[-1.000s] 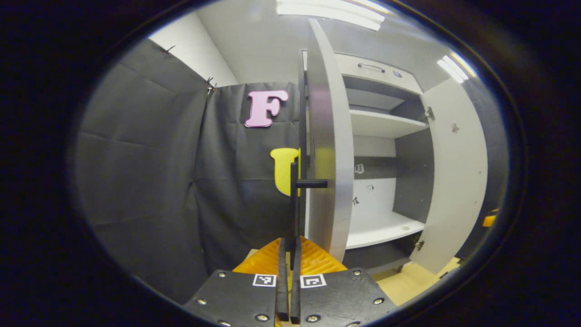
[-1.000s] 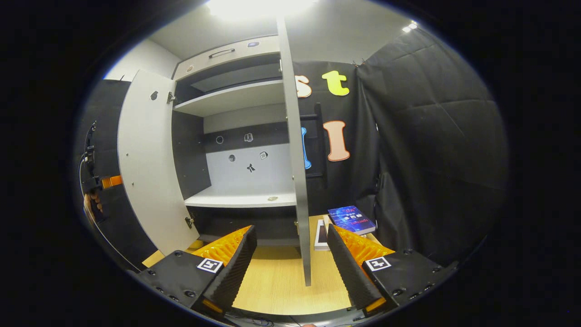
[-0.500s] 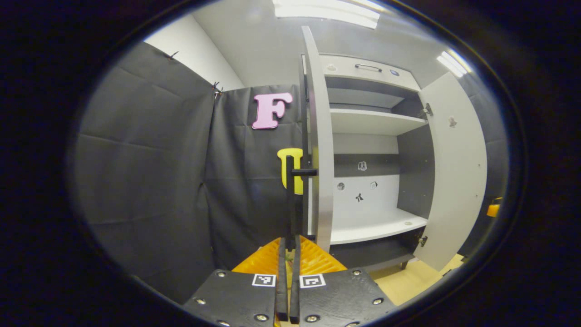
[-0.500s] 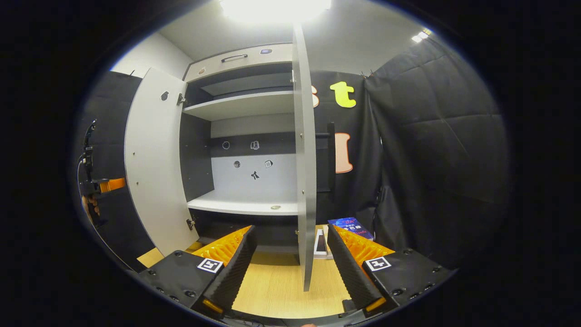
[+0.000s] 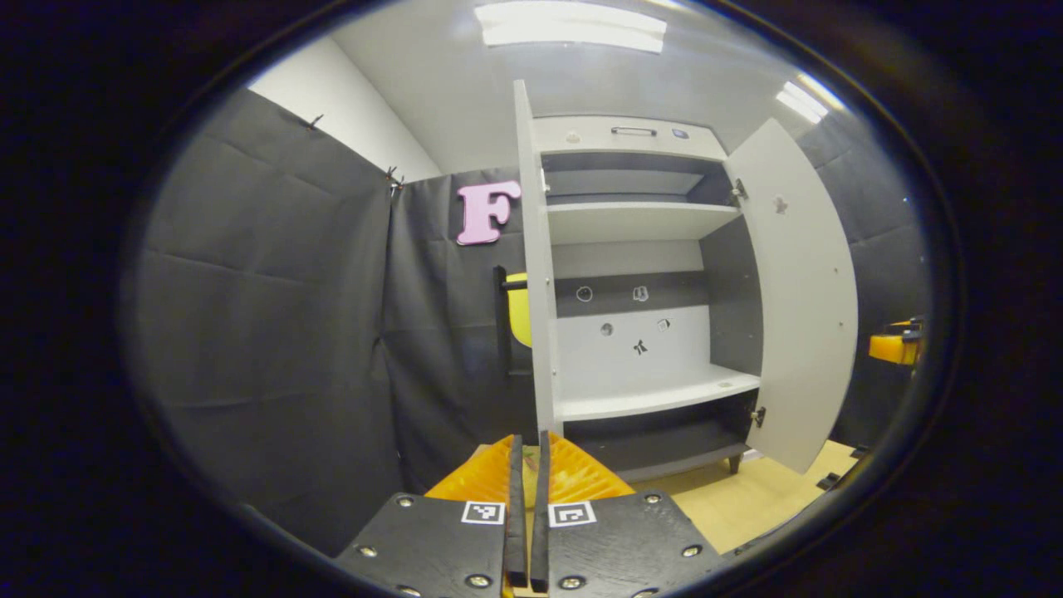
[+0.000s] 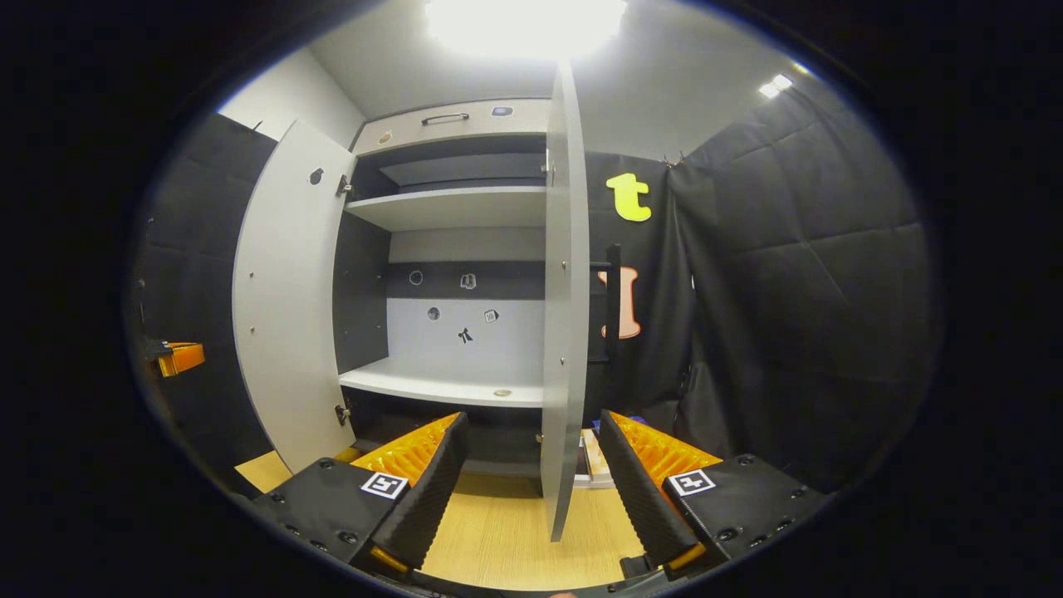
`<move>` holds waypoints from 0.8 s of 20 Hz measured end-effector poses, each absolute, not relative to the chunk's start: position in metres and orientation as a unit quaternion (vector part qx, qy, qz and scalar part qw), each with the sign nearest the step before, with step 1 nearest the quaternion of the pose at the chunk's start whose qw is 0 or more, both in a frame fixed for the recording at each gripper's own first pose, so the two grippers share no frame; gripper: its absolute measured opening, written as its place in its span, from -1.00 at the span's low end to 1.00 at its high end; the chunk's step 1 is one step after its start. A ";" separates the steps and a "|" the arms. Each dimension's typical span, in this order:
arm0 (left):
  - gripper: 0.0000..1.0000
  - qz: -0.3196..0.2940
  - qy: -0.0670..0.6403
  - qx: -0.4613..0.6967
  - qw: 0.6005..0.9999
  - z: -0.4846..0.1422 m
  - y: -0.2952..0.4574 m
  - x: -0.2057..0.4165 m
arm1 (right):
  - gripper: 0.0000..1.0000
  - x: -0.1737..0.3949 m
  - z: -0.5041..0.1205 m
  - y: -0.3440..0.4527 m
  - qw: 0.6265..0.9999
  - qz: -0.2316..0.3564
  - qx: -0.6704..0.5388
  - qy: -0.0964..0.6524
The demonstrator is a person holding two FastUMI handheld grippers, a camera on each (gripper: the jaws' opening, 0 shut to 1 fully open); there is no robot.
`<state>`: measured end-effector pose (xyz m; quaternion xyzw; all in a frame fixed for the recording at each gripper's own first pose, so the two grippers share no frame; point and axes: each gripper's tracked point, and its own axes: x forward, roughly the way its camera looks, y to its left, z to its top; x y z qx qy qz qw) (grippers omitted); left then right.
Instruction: Open the right door of the double-door shoe cabinet with the right hand, and open the left door with the left hand.
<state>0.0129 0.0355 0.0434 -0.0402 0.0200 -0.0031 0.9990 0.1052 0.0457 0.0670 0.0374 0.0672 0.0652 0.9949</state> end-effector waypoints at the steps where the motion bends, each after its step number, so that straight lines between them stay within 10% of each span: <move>1: -0.92 0.000 0.018 -0.039 0.999 0.041 0.034 0.006 | 0.95 0.105 0.069 0.046 0.995 0.063 0.038 0.060; 10: -1.00 0.025 0.021 -0.023 0.999 0.027 0.034 -0.011 | 0.96 0.100 0.070 0.044 0.996 0.056 0.049 0.050; 16: -0.52 0.016 0.028 -0.019 0.999 0.023 0.026 -0.008 | 0.96 0.101 0.070 0.044 0.996 0.054 0.046 0.047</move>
